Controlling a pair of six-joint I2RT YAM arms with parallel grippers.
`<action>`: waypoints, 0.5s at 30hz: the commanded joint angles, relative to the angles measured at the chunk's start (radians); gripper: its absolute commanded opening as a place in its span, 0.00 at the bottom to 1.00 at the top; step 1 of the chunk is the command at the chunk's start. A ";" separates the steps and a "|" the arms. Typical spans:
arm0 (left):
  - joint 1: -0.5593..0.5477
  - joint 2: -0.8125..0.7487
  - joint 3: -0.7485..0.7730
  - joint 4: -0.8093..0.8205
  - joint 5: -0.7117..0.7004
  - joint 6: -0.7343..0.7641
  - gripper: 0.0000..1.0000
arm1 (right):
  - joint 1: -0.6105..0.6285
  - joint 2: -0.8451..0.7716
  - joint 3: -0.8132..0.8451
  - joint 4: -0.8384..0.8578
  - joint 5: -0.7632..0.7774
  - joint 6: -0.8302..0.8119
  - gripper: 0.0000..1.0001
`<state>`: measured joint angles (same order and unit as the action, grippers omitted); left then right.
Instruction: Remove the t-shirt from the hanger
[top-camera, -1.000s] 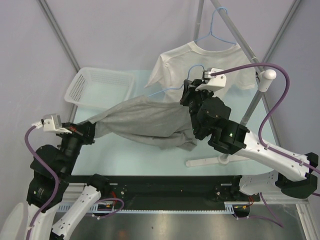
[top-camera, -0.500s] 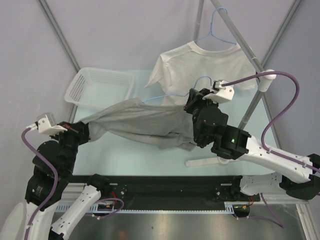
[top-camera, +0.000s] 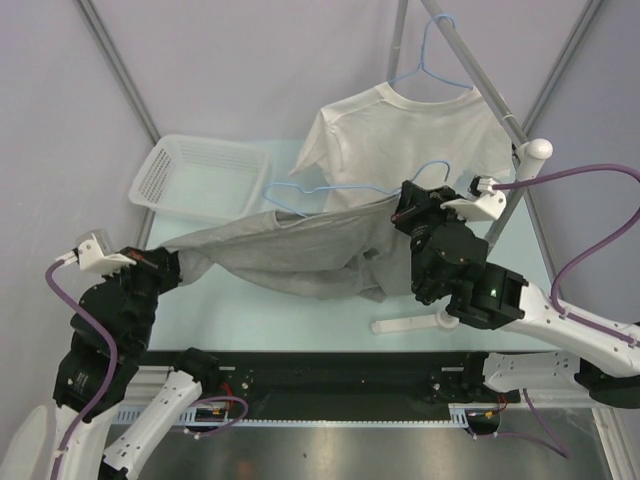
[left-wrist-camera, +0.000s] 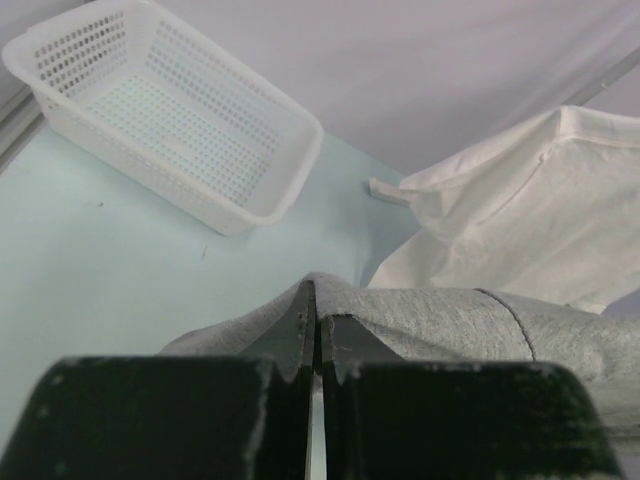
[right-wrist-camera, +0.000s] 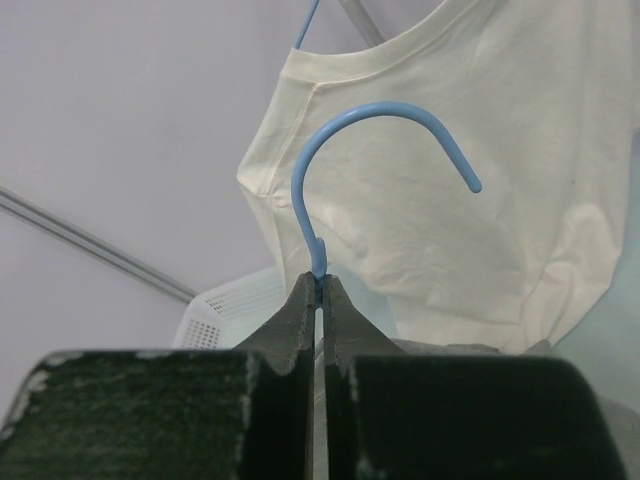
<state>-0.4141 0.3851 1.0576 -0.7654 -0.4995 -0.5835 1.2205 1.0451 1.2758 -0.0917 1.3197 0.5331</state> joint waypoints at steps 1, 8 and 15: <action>0.006 0.005 -0.024 0.096 0.106 0.031 0.00 | -0.006 0.003 0.023 0.075 0.050 0.015 0.00; 0.008 0.197 -0.042 0.184 0.571 0.097 0.00 | -0.006 0.024 0.039 0.119 -0.094 0.013 0.00; 0.011 0.463 -0.139 0.348 1.030 -0.021 0.00 | -0.009 0.056 0.060 0.127 -0.151 -0.044 0.00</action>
<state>-0.4118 0.7898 0.9737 -0.5423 0.2180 -0.5411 1.2171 1.1004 1.2930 -0.0315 1.1866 0.5095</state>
